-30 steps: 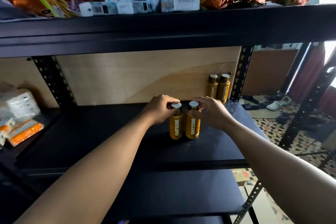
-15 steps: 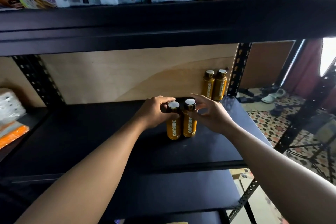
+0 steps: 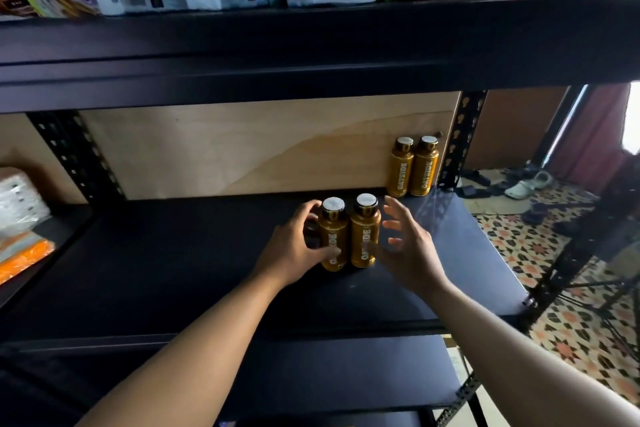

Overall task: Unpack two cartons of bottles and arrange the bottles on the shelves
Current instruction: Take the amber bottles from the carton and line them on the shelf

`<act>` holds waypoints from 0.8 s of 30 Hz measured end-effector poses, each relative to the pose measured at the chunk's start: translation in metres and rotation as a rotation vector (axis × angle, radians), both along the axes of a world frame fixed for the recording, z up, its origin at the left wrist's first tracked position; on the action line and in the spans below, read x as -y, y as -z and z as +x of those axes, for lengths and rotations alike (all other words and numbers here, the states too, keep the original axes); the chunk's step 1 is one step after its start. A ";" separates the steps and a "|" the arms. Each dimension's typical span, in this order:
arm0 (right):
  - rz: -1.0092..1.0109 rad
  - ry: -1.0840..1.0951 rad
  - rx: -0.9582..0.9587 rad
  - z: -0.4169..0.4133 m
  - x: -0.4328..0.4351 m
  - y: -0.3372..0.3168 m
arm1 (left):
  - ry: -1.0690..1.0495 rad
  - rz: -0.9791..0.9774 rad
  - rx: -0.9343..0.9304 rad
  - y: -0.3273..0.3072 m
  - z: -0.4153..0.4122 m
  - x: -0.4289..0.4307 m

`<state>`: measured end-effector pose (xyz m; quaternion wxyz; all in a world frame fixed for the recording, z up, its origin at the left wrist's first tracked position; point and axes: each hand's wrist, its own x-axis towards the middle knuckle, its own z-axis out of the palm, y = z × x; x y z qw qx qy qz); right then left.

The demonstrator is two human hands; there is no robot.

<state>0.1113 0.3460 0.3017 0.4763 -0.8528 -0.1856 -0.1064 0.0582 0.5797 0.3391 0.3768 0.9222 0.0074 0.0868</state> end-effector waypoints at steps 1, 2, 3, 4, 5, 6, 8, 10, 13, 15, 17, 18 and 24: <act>0.018 0.018 -0.011 -0.005 0.000 0.010 | -0.052 -0.015 0.010 0.010 -0.005 0.004; 0.027 0.026 -0.020 -0.010 -0.002 0.018 | -0.097 -0.029 0.007 0.021 -0.009 0.007; 0.032 0.028 -0.029 -0.015 -0.005 0.025 | -0.128 -0.044 -0.001 0.029 -0.012 0.012; 0.038 0.032 -0.039 -0.018 -0.008 0.029 | -0.149 -0.068 -0.004 0.036 -0.013 0.016; 0.048 0.043 -0.048 -0.020 -0.012 0.031 | -0.163 -0.096 0.005 0.041 -0.013 0.020; 0.062 0.061 -0.053 -0.020 -0.015 0.032 | -0.173 -0.125 0.022 0.044 -0.012 0.024; 0.085 0.075 -0.056 -0.017 -0.020 0.032 | -0.193 -0.135 0.061 0.046 -0.010 0.028; 0.100 0.069 -0.061 -0.013 -0.022 0.032 | -0.197 -0.107 0.090 0.050 -0.007 0.031; 0.114 0.078 -0.063 -0.005 -0.024 0.035 | -0.185 -0.110 0.110 0.056 -0.003 0.033; 0.122 0.088 -0.067 0.001 -0.025 0.037 | -0.185 -0.112 0.113 0.059 0.004 0.033; 0.114 0.097 -0.078 0.007 -0.025 0.039 | -0.183 -0.105 0.115 0.062 0.012 0.034; 0.106 0.106 -0.084 0.011 -0.025 0.039 | -0.179 -0.098 0.111 0.063 0.017 0.035; 0.117 0.159 -0.096 0.047 -0.027 0.041 | -0.152 -0.106 0.056 0.060 0.058 0.035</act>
